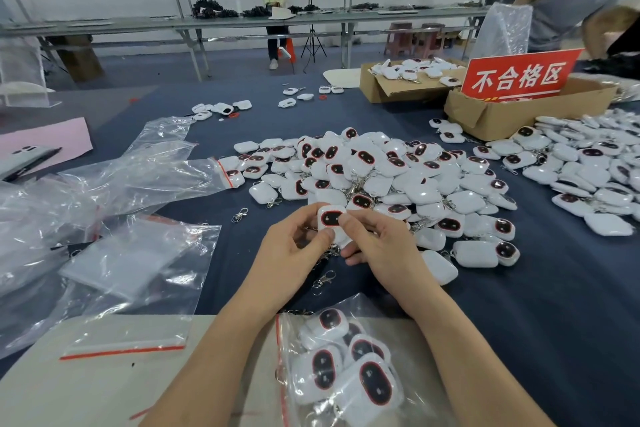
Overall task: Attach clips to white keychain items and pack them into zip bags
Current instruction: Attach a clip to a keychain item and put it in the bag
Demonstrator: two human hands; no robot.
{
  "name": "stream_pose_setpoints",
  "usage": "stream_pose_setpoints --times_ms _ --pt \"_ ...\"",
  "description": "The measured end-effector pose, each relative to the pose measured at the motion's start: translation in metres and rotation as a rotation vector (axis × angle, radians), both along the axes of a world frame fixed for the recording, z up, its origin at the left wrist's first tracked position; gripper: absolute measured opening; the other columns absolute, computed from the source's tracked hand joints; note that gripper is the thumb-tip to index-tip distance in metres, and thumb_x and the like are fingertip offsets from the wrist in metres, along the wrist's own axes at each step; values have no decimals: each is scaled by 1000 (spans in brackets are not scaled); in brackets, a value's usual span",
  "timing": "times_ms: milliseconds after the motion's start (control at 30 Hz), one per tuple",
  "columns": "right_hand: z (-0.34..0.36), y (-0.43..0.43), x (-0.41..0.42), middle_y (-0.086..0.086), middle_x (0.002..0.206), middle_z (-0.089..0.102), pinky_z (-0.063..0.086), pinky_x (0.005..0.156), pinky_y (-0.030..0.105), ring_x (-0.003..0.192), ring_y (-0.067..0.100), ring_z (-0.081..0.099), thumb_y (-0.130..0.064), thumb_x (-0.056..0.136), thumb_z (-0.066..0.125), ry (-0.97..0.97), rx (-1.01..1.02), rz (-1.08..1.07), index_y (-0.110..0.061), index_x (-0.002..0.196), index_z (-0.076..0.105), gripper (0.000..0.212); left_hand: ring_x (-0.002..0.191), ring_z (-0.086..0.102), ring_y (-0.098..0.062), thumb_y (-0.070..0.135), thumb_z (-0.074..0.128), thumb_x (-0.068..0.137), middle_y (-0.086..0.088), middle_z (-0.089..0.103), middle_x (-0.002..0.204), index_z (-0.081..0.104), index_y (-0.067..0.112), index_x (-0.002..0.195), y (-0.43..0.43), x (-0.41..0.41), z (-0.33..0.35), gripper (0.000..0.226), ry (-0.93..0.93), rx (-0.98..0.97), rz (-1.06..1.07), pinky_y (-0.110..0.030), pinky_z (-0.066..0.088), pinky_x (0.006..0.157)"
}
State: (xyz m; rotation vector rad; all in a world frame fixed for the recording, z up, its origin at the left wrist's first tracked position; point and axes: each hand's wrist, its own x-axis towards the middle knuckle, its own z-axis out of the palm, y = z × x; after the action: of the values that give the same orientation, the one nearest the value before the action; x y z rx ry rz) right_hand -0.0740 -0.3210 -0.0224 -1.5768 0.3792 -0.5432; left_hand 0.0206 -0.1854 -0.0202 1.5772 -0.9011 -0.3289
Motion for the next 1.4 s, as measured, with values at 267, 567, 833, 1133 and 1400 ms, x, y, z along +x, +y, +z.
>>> stream_pose_setpoints --times_ms 267,567,833,1133,1400 --pt "-5 -2 2 -1 73 73 57 63 24 66 10 68 -27 98 63 52 -49 0 -24 100 73 10 98 69 -18 10 67 95 7 75 101 67 39 110 -3 0 -2 32 -1 15 38 -19 53 87" --pt "-2 1 3 -4 80 75 59 62 27 64 15 69 -21 102 57 -6 47 -40 -24 112 67 14 91 70 -4 23 70 95 14 76 100 69 40 109 -2 0 -1 22 44 -39 50 -16 54 82" --pt "5 2 -3 8 106 76 60 80 28 86 17 73 -17 106 48 -31 104 167 -17 126 66 27 84 64 -5 39 74 90 13 68 97 67 43 115 -3 0 -2 26 45 -27 36 -21 52 77" --pt "2 0 -2 6 107 73 57 76 24 83 13 69 -8 105 47 -86 153 155 -25 134 60 36 82 58 -2 25 69 95 16 55 89 60 41 128 -3 0 -3 37 -5 35 42 -14 47 78" --pt "2 2 -2 4 80 70 56 71 23 72 12 65 -14 103 54 -72 37 111 -40 128 60 37 69 55 -24 32 65 98 13 64 86 55 48 133 -3 -2 -8 40 -94 60 134 -22 50 67"
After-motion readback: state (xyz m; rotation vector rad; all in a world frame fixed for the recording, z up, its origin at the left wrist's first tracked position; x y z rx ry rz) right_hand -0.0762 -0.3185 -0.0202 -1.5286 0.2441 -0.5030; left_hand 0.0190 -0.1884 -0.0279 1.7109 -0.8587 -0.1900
